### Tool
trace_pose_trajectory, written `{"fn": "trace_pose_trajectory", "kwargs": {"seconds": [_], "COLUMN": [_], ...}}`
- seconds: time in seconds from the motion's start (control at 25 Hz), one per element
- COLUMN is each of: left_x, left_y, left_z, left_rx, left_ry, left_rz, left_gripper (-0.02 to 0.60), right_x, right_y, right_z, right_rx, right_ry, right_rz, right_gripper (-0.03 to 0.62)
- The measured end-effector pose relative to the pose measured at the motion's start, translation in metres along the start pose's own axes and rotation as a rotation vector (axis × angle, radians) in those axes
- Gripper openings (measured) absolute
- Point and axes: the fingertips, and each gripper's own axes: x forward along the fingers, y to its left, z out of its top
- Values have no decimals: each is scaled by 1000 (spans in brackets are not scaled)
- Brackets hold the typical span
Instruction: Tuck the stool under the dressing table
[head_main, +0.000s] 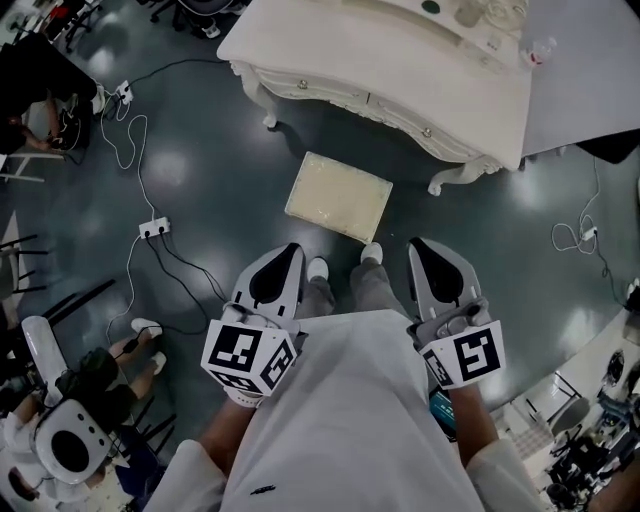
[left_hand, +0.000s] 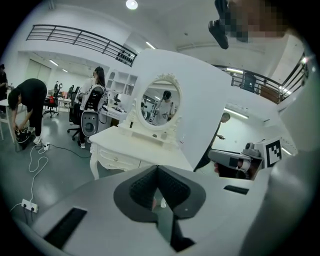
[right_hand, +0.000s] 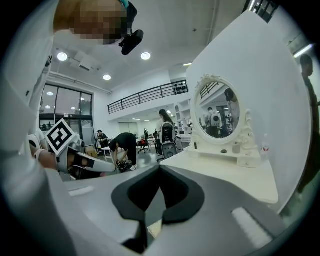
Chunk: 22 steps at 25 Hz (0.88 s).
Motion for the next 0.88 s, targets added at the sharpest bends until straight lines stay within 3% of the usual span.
{"fn": "trace_pose_trajectory", "kwargs": {"seconds": [0.24, 0.48, 0.88], "left_x": [7, 23, 55], "left_y": [10, 18, 43], "left_z": [-5, -28, -73], "left_rx": [-57, -144, -211], "left_ry": [6, 48, 99], "left_rz": [22, -10, 57], "left_gripper": [9, 9, 9], "right_x": [19, 39, 68], "right_y": [-7, -6, -13], "right_z": [-7, -21, -53], "right_rx": [0, -4, -2], "right_ry": [16, 48, 73], "right_rz": [41, 81, 130], "right_gripper": [11, 11, 11]}}
